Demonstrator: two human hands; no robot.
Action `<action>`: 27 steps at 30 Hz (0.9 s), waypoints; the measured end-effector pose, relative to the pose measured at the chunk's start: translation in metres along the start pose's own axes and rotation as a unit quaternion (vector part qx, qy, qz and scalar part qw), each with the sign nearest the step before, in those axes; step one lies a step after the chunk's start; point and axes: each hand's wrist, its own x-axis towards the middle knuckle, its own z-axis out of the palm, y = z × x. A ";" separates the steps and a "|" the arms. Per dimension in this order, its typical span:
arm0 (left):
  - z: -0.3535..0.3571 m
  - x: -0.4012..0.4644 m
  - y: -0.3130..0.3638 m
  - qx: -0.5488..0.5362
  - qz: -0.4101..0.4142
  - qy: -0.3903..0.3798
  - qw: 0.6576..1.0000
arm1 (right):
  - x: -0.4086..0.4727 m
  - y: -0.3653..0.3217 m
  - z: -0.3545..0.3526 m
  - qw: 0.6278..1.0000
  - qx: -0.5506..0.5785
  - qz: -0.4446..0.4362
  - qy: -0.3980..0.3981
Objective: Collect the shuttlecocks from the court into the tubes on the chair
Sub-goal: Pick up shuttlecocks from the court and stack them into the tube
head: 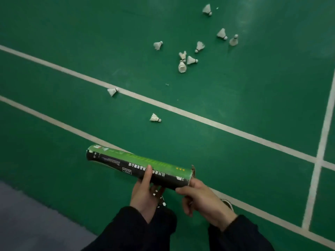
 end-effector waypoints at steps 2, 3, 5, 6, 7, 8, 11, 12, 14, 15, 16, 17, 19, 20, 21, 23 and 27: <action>-0.017 0.029 0.044 -0.023 0.008 0.028 0.999 | 0.041 -0.023 0.026 1.000 0.016 -0.015 0.000; -0.023 0.043 0.063 -0.033 0.010 0.044 0.998 | 0.060 -0.035 0.036 0.999 0.031 -0.015 0.016; -0.027 0.067 0.100 -0.063 0.014 0.070 0.995 | 0.095 -0.056 0.045 0.998 0.036 -0.017 0.053; -0.029 0.080 0.116 -0.075 0.017 0.079 0.994 | 0.114 -0.066 0.048 0.997 0.033 -0.017 0.068; -0.032 0.093 0.131 -0.088 0.017 0.086 0.992 | 0.134 -0.079 0.050 0.996 0.032 -0.018 0.075; -0.033 0.106 0.144 -0.098 0.012 0.091 0.991 | 0.154 -0.089 0.051 0.996 0.031 -0.018 0.081; -0.033 0.146 0.178 -0.118 0.006 0.101 0.988 | 0.219 -0.118 0.048 0.993 0.017 -0.006 0.120; -0.034 0.162 0.187 -0.126 0.010 0.109 0.986 | 0.247 -0.125 0.046 0.991 0.000 -0.005 0.133; -0.037 0.199 0.198 -0.146 0.016 0.123 0.981 | 0.301 -0.135 0.040 0.987 -0.059 -0.004 0.147; -0.039 0.219 0.200 -0.154 0.010 0.129 0.980 | 0.330 -0.136 0.036 0.982 -0.100 -0.002 0.161; -0.040 0.233 0.201 -0.163 0.002 0.139 0.977 | 0.355 -0.135 0.033 0.973 -0.147 -0.005 0.176; -0.043 0.249 0.201 -0.177 -0.005 0.147 0.973 | 0.380 -0.133 0.028 0.963 -0.194 -0.012 0.185; -0.051 0.277 0.197 -0.200 -0.015 0.149 0.968 | 0.426 -0.126 0.016 0.936 -0.291 -0.033 0.195; -0.057 0.292 0.197 -0.210 -0.017 0.141 0.967 | 0.450 -0.122 0.011 0.917 -0.347 -0.039 0.195; -0.065 0.306 0.198 -0.210 -0.016 0.135 0.968 | 0.473 -0.117 0.007 0.896 -0.399 -0.048 0.190; -0.086 0.349 0.201 -0.198 -0.007 0.116 0.973 | 0.522 -0.105 -0.003 0.850 -0.489 -0.072 0.181; -0.117 0.437 0.218 -0.156 0.029 0.082 0.984 | 0.621 -0.079 -0.032 0.709 -0.682 -0.155 0.094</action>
